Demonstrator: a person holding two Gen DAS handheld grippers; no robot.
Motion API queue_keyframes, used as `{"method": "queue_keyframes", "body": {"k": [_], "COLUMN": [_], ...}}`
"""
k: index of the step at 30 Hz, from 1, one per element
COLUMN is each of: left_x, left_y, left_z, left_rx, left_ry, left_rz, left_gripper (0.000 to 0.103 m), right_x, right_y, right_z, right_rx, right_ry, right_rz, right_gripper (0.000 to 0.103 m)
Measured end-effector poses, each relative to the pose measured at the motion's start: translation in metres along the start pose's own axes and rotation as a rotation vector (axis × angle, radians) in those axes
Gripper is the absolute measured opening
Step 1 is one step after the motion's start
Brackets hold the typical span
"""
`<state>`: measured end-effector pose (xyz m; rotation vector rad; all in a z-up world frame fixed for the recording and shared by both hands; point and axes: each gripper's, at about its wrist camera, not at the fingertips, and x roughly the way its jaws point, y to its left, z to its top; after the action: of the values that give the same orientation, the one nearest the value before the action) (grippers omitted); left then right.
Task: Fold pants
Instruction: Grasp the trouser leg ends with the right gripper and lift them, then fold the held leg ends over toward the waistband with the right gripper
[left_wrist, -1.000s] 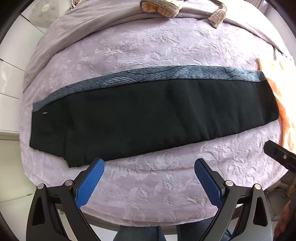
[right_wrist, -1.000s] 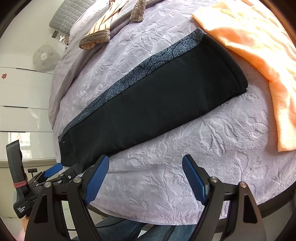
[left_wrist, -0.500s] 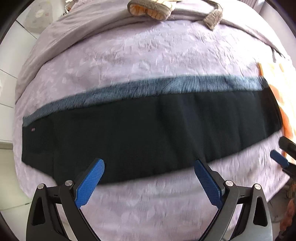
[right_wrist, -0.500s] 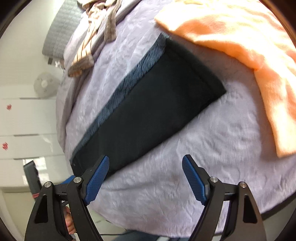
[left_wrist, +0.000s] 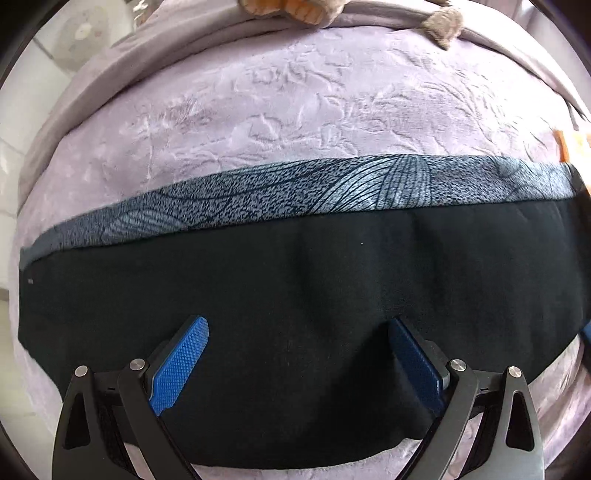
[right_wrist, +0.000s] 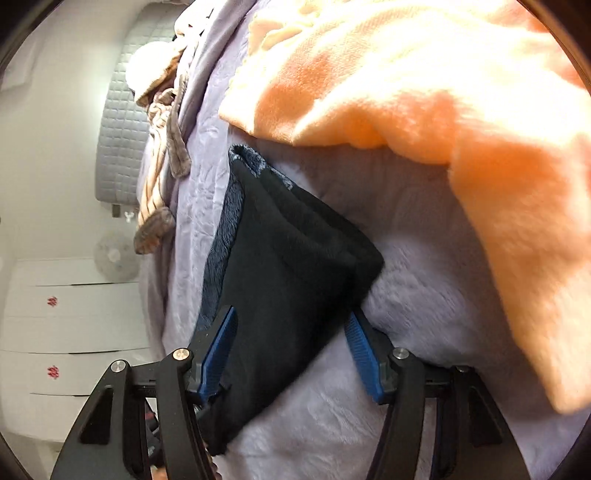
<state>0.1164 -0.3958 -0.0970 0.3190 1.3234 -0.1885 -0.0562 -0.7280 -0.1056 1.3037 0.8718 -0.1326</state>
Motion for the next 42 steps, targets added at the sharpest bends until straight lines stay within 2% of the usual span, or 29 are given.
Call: {"method": "queue_keyframes", "body": {"k": [5, 8, 10, 12, 15, 16, 17, 18, 21, 24, 26, 28, 30, 32, 33, 35, 36, 37, 40, 42], "left_x": [-0.001, -0.002, -0.001, 0.0, -0.004, -0.009, -0.019, -0.027, -0.045, -0.032, -0.019, -0.012, -0.016, -0.024, -0.028, -0.041, -0.046, -0.051, -0.064, -0.065], "left_y": [0.0, 0.001, -0.001, -0.001, -0.004, -0.006, -0.006, -0.007, -0.02, -0.053, -0.08, -0.092, -0.083, -0.061, -0.051, -0.023, -0.007, 0.01, 0.065, 0.111], "left_z": [0.002, 0.001, 0.002, 0.002, 0.005, 0.007, 0.006, 0.007, 0.007, 0.004, -0.004, -0.008, -0.004, 0.002, 0.003, 0.002, 0.0, -0.002, -0.011, -0.018], "left_rx": [0.008, 0.012, 0.015, 0.025, 0.031, 0.03, 0.027, 0.033, 0.075, 0.146, 0.22, 0.27, 0.248, 0.203, 0.191, 0.17, 0.16, 0.144, 0.101, 0.07], "left_ry": [0.012, 0.013, 0.011, 0.01, 0.014, 0.011, -0.007, -0.025, -0.098, -0.096, -0.105, -0.115, -0.098, -0.072, -0.071, -0.1, -0.11, -0.119, -0.139, -0.129], "left_rz": [-0.01, -0.009, -0.008, -0.009, -0.003, -0.001, -0.003, -0.019, -0.042, -0.078, -0.035, 0.016, -0.041, -0.135, -0.149, -0.16, -0.164, -0.167, -0.177, -0.147], "left_gripper": [0.099, 0.099, 0.099, 0.099, 0.098, 0.089, 0.073, 0.069, 0.069, 0.069, 0.056, 0.056, 0.056, 0.057, 0.057, 0.059, 0.065, 0.078, 0.078, 0.078], "right_x": [0.003, -0.005, -0.011, -0.009, 0.0, 0.005, 0.008, 0.011, 0.004, 0.0, 0.0, 0.005, 0.01, 0.009, 0.007, 0.003, 0.004, 0.007, 0.021, 0.04], "right_y": [-0.001, -0.001, 0.0, -0.004, -0.006, -0.003, 0.0, 0.003, 0.024, 0.045, 0.053, 0.067, 0.084, 0.099, 0.112, 0.133, 0.15, 0.163, 0.202, 0.226], "right_z": [0.002, -0.006, -0.012, -0.009, 0.004, 0.008, 0.011, 0.013, 0.013, 0.008, 0.006, 0.001, -0.008, -0.015, -0.02, -0.032, -0.041, -0.049, -0.086, -0.118], "right_rx": [0.018, 0.007, -0.024, 0.005, 0.057, 0.054, 0.053, 0.054, -0.004, -0.072, -0.092, -0.146, -0.208, -0.248, -0.279, -0.338, -0.392, -0.433, -0.56, -0.636], "right_ry": [-0.032, -0.039, -0.066, -0.077, -0.092, -0.076, -0.058, -0.045, -0.035, -0.026, -0.025, 0.005, 0.028, 0.022, 0.012, 0.0, -0.004, -0.005, -0.006, 0.008], "right_rz": [0.085, 0.025, -0.026, -0.007, 0.104, 0.165, 0.218, 0.254, 0.3, 0.315, 0.318, 0.281, 0.263, 0.26, 0.251, 0.226, 0.193, 0.162, 0.084, 0.039], "right_gripper": [0.066, 0.059, 0.058, 0.058, 0.06, 0.053, 0.026, 0.014, 0.014, 0.014, 0.014, 0.014, 0.014, 0.014, 0.014, 0.014, 0.014, 0.014, 0.014, 0.014]}}
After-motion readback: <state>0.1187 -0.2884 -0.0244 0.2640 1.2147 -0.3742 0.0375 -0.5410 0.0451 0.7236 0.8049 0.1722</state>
